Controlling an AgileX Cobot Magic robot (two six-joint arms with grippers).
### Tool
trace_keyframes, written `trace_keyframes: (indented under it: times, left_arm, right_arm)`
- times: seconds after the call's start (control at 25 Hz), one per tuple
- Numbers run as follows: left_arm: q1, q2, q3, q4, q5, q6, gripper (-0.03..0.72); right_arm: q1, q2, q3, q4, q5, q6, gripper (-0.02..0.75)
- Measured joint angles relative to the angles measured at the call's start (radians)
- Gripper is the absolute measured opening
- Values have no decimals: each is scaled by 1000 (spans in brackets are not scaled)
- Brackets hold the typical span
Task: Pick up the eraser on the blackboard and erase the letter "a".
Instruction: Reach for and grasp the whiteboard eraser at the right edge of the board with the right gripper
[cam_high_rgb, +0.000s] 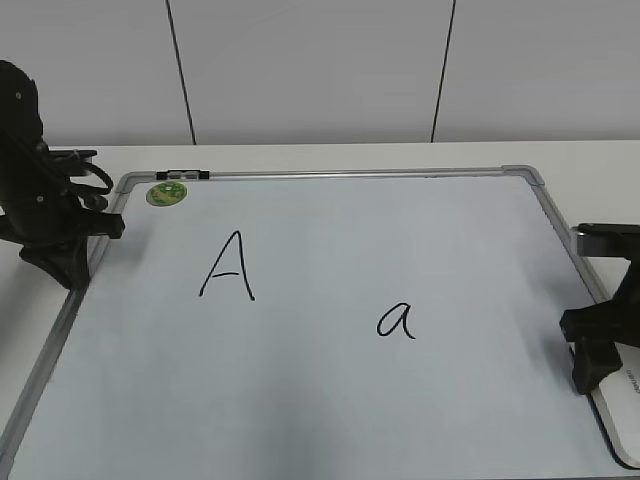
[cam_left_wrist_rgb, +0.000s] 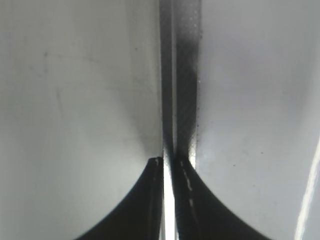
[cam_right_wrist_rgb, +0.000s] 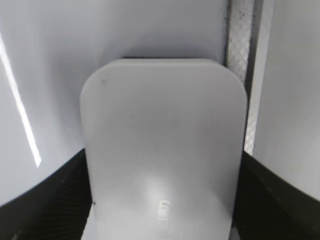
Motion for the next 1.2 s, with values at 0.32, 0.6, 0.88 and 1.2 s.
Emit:
trace_keyframes:
  times: [0.32,0.6,0.88,1.2]
  left_arm:
    - [0,0,0,-2,0,0,32]
    - [0,0,0,-3,0,0,33]
    - [0,0,0,-5,0,0,36]
    - [0,0,0,-7,0,0,38]
  right_arm:
    - [0,0,0,0,0,0,582]
    - [0,0,0,-4,0,0,536]
    - [0,0,0,-4,0,0,536]
    - [0,2,-18,2,48,0,535]
